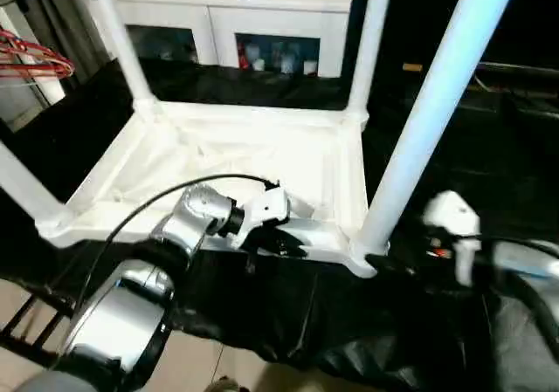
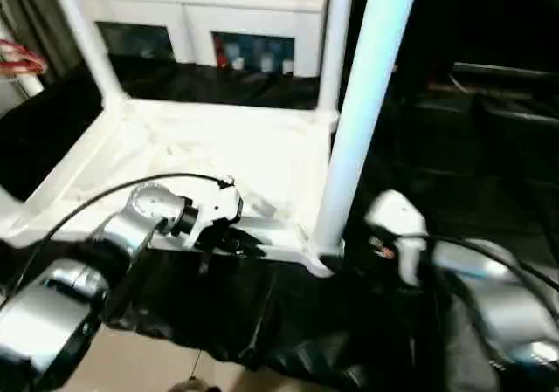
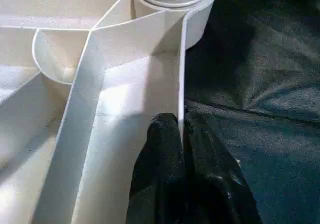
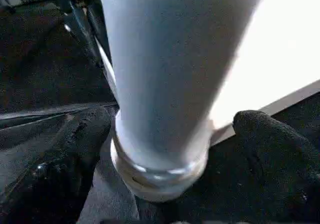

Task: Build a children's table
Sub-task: Rotate leg to tighten

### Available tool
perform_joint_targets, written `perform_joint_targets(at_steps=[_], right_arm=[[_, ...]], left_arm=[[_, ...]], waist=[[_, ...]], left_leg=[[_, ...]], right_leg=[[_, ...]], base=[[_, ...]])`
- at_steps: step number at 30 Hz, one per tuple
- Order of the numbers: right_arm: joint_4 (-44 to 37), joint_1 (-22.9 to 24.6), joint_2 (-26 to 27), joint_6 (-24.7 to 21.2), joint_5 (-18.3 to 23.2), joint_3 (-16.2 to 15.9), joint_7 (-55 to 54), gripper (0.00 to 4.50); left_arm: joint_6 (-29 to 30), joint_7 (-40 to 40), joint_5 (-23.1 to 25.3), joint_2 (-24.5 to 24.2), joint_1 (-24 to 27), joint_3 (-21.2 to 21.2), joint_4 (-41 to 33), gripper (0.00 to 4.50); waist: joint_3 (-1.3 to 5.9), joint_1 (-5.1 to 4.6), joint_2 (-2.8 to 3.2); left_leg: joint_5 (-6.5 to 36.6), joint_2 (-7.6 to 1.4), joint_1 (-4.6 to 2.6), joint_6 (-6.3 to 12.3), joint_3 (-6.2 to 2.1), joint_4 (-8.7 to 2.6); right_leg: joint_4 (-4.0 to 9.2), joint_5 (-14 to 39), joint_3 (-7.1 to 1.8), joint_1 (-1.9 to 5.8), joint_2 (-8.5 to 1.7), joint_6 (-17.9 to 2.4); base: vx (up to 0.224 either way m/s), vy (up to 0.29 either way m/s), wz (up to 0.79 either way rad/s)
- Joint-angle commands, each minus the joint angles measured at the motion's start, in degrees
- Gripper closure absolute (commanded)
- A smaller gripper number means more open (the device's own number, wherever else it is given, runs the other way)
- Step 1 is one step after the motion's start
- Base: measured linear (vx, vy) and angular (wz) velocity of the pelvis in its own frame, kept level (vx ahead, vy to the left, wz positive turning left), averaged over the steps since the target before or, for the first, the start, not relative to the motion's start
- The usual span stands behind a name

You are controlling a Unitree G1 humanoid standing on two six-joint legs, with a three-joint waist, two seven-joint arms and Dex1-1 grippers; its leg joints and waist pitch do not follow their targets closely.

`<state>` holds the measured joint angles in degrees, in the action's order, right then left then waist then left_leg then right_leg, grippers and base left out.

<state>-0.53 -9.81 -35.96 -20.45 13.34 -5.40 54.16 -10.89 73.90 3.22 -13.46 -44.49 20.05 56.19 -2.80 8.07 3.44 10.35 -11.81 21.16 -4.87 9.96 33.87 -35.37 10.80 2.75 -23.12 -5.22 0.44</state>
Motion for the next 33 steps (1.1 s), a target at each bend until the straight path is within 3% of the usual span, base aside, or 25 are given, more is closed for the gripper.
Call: perform_joint_targets(at_steps=[1, 3, 5, 9, 13, 23, 27, 29, 33], right_arm=[[2.41, -2.11, 1.06, 0.79, -1.07, -1.46, -0.1, 0.0], [3.61, -3.07, 1.72, 0.9, -1.16, -1.92, 0.17, 0.0], [5.1, -4.04, 2.21, 1.44, -1.84, -2.44, 0.02, 0.29], [8.46, -6.31, 3.34, 2.38, -2.55, -3.42, 0.12, 0.48], [10.23, -7.45, 3.91, 3.04, -2.88, -3.83, 0.46, 0.84], [15.47, -9.47, 7.13, 5.14, -3.25, -3.56, -1.49, 1.51], [20.03, -10.87, 14.13, 6.13, -4.9, -2.3, -12.82, 1.71], [22.49, -11.4, 19.71, 5.98, -6.25, -2.16, -20.8, 1.74], [25.13, -12.36, 24.65, 6.31, -8.0, -2.5, -27.61, 1.75]], left_arm=[[3.05, -3.28, -0.26, -0.64, 3.15, -0.91, -1.41, 4.46], [4.06, -3.88, -0.23, -0.64, 4.01, -1.17, -3.0, 4.46], [4.73, -4.02, -0.24, -0.72, 4.68, -1.32, -4.3, 4.5], [6.82, -4.07, -0.38, -1.18, 6.49, -1.49, -8.35, 4.5], [8.4, -4.41, -0.41, -1.7, 7.58, -1.37, -11.05, 4.5], [10.84, -7.09, 0.38, -2.27, 7.88, -1.98, -13.21, 4.5], [12.8, -15.99, 1.68, 0.52, 6.17, -3.37, -12.99, 4.5], [14.37, -20.98, 2.06, 3.63, 5.53, -3.88, -13.67, 4.5], [15.64, -23.32, 2.51, 5.86, 5.56, -3.51, -14.68, 4.5]], waist=[[3.63, 0.24, -2.19], [3.69, 0.19, -1.99], [3.67, 0.18, -1.97], [3.73, 0.16, -2.41], [3.61, -0.6, -2.41], [3.55, -1.31, -2.5], [3.56, -1.93, -2.73], [3.51, -2.11, -2.68], [3.54, -2.39, -2.6]], left_leg=[[9.62, -0.81, 0.16, 3.83, -0.1, -3.64], [9.54, -0.91, 0.09, 3.86, -0.09, -3.64], [9.32, -0.91, 0.05, 3.94, -0.03, -3.64], [8.88, -0.81, 0.13, 4.02, 0.04, -3.66], [9.11, -0.75, 0.23, 3.95, 0.02, -3.75], [10.11, -0.66, 0.18, 3.52, 0.04, -3.86], [10.07, -0.49, 0.24, 2.27, -0.06, -4.03], [10.63, -0.58, -0.11, 2.18, 0.04, -4.07], [10.94, -0.46, -0.15, 1.64, 0.02, -4.2]], right_leg=[[4.42, 12.27, -1.56, 3.22, -2.91, -12.24], [4.41, 12.9, -1.61, 3.12, -2.96, -12.0], [4.46, 12.76, -1.68, 3.01, -2.84, -11.81], [4.39, 12.74, -1.67, 3.04, -2.81, -11.38], [4.45, 13.21, -1.6, 2.97, -2.73, -11.33], [4.67, 14.67, -1.57, 2.84, -2.75, -11.22], [4.62, 14.84, -1.44, 2.93, -2.66, -11.12], [4.82, 15.01, -1.61, 2.65, -2.58, -11.03], [4.84, 14.52, -1.68, 2.63, -2.55, -10.87]], base=[[0.0, 0.0, 0.0], [0.0, 0.0, 0.0], [0.0, 0.0, 0.0], [0.0, 0.0, 0.0], [0.0, 0.0, 0.0], [0.0, 0.0, 0.0], [0.0, 0.0, 0.0], [0.0, 0.0, 0.0], [0.0, 0.0, 0.0]])
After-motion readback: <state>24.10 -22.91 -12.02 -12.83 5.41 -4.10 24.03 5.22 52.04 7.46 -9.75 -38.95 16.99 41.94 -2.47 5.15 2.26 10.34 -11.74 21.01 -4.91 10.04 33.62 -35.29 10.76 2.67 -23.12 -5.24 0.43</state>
